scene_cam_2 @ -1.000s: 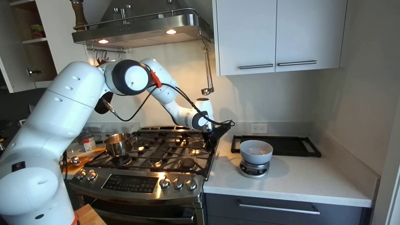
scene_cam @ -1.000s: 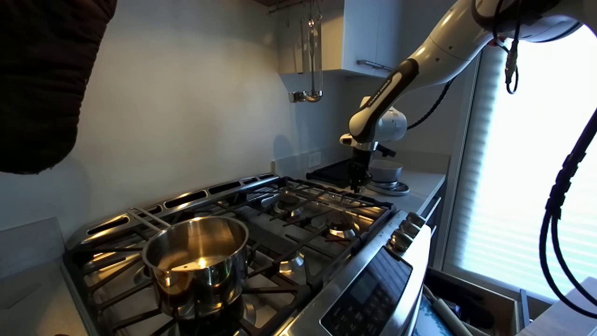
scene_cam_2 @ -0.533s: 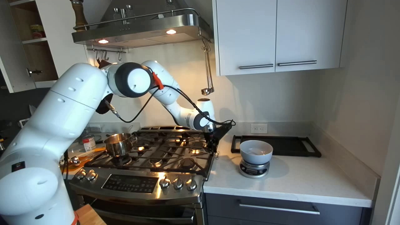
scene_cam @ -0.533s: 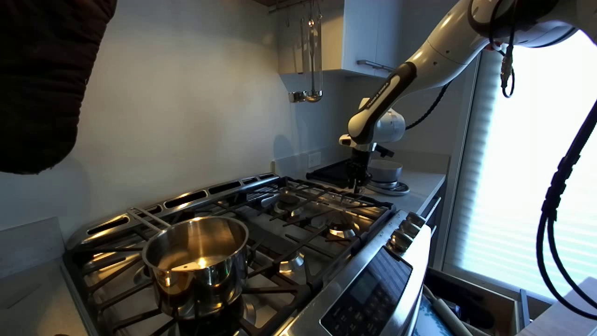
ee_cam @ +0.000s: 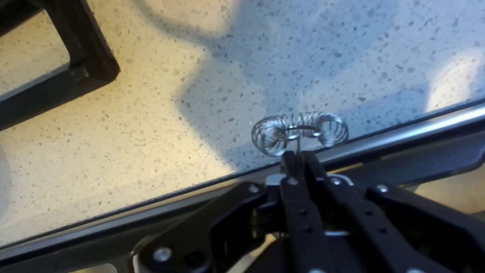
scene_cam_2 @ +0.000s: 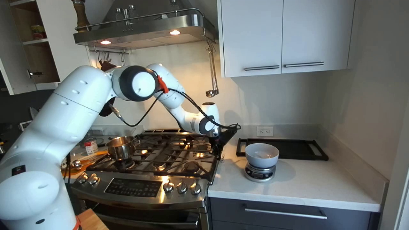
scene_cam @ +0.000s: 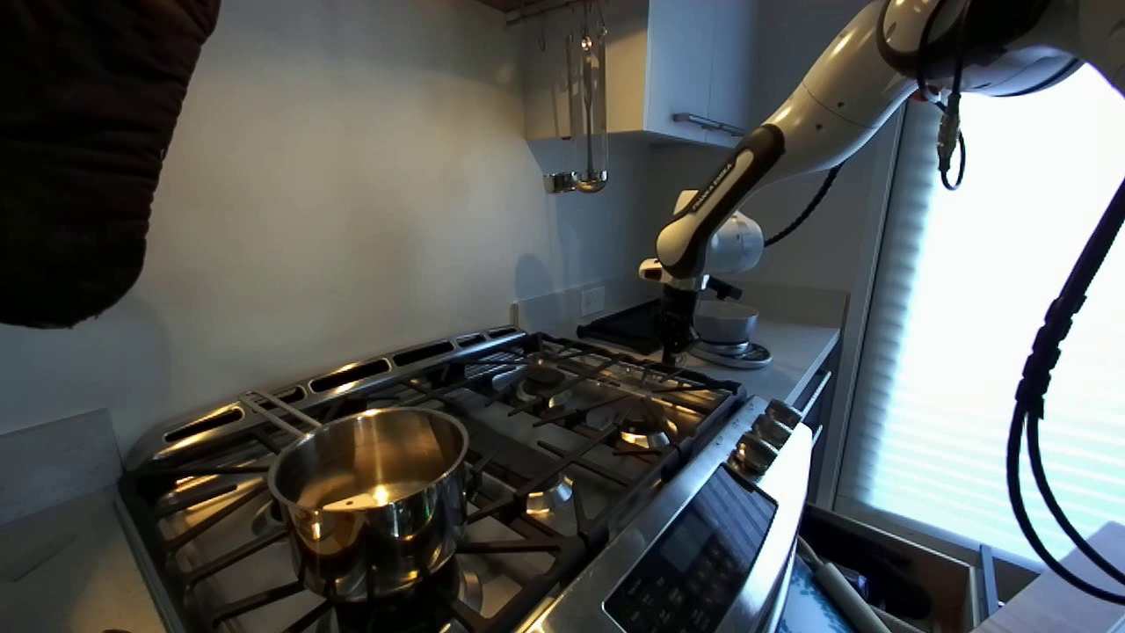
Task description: Hang the masher on the hook above the stove.
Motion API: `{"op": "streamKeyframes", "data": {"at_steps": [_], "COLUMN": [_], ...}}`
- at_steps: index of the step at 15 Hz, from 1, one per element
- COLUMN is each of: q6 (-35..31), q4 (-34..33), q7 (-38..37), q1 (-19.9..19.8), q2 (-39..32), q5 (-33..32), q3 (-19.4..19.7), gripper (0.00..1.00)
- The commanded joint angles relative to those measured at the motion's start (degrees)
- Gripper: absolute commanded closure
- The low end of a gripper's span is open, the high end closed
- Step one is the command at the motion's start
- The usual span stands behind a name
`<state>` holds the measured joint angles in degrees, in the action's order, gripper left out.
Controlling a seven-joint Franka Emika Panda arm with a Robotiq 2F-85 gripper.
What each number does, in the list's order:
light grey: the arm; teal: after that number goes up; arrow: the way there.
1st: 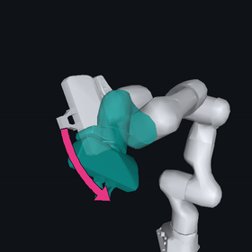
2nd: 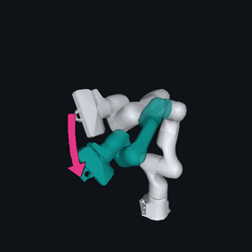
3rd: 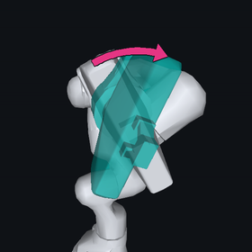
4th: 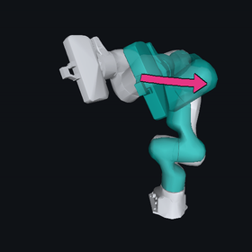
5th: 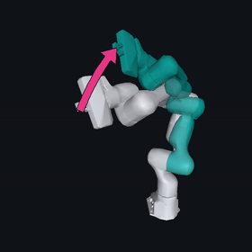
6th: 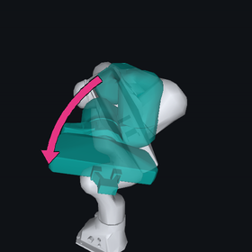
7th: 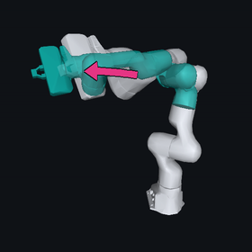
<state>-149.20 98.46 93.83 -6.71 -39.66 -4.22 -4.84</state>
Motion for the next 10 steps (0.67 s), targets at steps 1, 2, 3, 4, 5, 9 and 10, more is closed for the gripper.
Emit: {"op": "streamKeyframes", "data": {"at_steps": [1,2,3,4,5,9,10], "q6": [0.54,0.73,1.27,1.79,2.18,4.52,6.07], "q4": [-0.39,-0.20,0.01,0.18,0.71,3.85,4.43], "q7": [0.46,0.33,0.59,0.54,0.83,2.70,2.94], "q1": [-0.75,-0.75,-1.00,-1.13,-1.57,-3.77,-4.13], "q2": [0.21,0.66,1.25,1.79,2.79,8.13,9.50], "q5": [-1.27,-1.20,-0.94,-0.69,-0.06,3.75,5.00], "q3": [-0.54,-0.53,-0.80,-0.93,-1.46,-5.19,-6.01], "gripper": [1.00,0.99,0.99,0.99,0.99,0.99,0.99]}}
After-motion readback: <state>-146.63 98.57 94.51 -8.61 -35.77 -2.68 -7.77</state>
